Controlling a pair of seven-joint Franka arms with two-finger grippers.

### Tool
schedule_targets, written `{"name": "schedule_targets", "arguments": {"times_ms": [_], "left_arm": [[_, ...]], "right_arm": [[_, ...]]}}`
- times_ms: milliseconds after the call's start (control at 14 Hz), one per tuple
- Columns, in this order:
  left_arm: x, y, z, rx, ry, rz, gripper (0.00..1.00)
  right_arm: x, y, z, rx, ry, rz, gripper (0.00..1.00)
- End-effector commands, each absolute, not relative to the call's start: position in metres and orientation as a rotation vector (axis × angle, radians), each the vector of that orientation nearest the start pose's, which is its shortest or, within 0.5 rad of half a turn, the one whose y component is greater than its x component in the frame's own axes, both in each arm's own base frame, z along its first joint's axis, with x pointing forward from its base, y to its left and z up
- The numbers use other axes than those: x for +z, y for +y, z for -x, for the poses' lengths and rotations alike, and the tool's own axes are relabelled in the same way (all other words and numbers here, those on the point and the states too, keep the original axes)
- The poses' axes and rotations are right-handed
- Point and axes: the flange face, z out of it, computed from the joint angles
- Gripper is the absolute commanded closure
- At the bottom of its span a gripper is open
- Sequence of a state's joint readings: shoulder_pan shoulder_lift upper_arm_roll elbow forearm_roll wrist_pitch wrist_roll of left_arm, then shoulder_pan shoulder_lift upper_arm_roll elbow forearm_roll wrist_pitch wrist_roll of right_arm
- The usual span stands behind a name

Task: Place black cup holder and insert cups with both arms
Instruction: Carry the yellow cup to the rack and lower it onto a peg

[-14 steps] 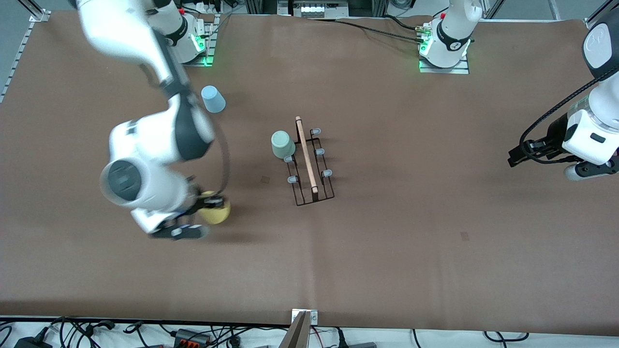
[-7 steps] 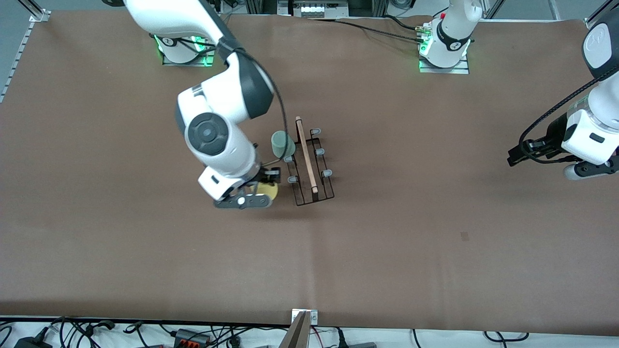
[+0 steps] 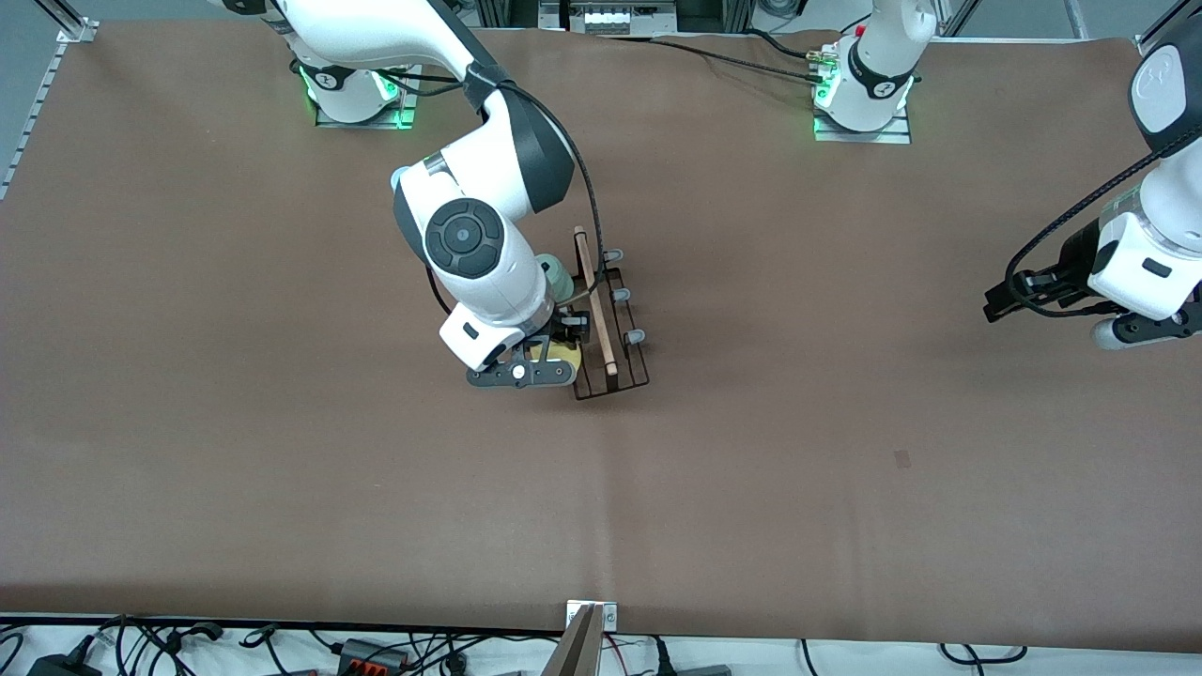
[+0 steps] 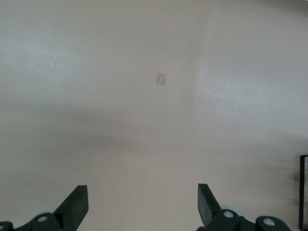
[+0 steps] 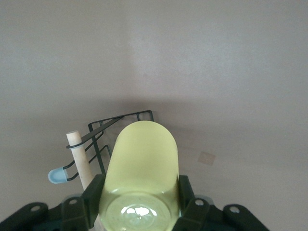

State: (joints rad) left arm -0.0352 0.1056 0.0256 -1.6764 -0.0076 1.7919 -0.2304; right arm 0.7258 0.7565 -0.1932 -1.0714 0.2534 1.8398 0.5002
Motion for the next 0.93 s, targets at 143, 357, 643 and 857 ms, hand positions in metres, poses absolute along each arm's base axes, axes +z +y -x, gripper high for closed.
{"name": "schedule_targets", "arguments": {"times_ms": [143, 357, 643, 857], "left_arm": [[0.541, -0.008, -0.592, 0.011, -0.335, 3.142, 0.0], [0.541, -0.009, -0.592, 0.011, -0.331, 3.144, 0.0], [0.541, -0.014, -0.592, 0.01, -0.295, 3.142, 0.0], [0.541, -0.009, -0.592, 0.012, -0.226, 3.151, 0.0]], "right_arm": [[0.372, 0.46, -0.607, 0.084, -0.047, 3.027, 0.7], [0.353, 0.462, -0.61, 0.078, -0.043, 3.033, 0.7], [0.325, 0.473, -0.605, 0.104, -0.059, 3.038, 0.61], [0.334, 0.471, -0.606, 0.102, -0.02, 3.037, 0.0]]}}
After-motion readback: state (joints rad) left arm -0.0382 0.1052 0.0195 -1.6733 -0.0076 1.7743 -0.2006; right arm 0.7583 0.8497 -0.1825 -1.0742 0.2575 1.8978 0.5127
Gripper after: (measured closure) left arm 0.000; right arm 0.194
